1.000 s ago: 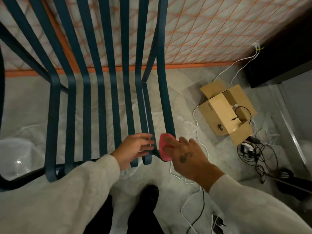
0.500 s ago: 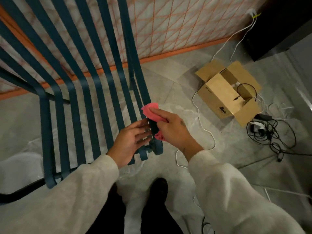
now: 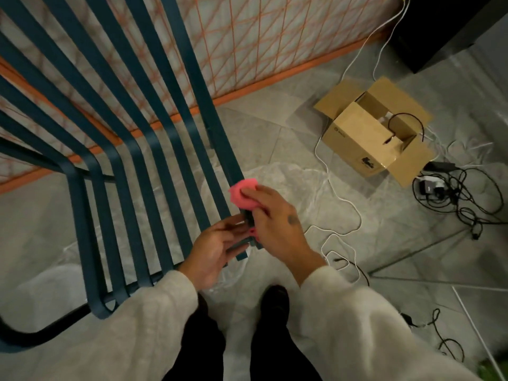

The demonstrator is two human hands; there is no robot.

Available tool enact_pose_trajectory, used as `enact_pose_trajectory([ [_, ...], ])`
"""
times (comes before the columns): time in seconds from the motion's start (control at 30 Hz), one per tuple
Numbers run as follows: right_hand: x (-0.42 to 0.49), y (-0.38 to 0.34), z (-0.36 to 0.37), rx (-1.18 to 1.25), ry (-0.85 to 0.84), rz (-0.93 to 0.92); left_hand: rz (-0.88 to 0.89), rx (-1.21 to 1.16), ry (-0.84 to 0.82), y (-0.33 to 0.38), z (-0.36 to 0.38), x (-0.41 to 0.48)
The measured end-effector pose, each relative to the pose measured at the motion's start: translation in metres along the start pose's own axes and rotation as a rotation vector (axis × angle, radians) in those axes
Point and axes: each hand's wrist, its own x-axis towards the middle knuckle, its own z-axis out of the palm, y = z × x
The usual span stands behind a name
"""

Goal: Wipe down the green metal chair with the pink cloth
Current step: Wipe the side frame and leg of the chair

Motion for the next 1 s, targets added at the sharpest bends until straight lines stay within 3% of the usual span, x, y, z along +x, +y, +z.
enact_pose_trajectory([
  [0.17, 0.085, -0.039, 0.002, -0.040, -0.149, 0.073, -0.014, 0.018, -0.018, 0.001, -0.001, 0.001],
  [0.27, 0.102, -0.043, 0.008, -0.178, -0.178, 0.007, 0.007, -0.002, -0.026, 0.003, -0.006, 0.002],
  [0.37, 0.083, -0.037, 0.017, -0.278, -0.101, -0.066, 0.012, -0.003, -0.057, 0.004, -0.007, 0.000],
  [0.63, -0.051, 0.056, 0.026, -0.169, 0.163, -0.156, 0.009, 0.107, -0.024, -0.010, -0.003, -0.002],
  [0.8, -0.072, 0.084, 0.029, -0.270, 0.218, -0.229, -0.035, 0.244, 0.021, -0.038, -0.005, -0.003],
  [1.0, -0.058, 0.095, 0.018, -0.336, 0.169, -0.306, 0.013, 0.269, 0.035, -0.034, -0.006, 0.009],
])
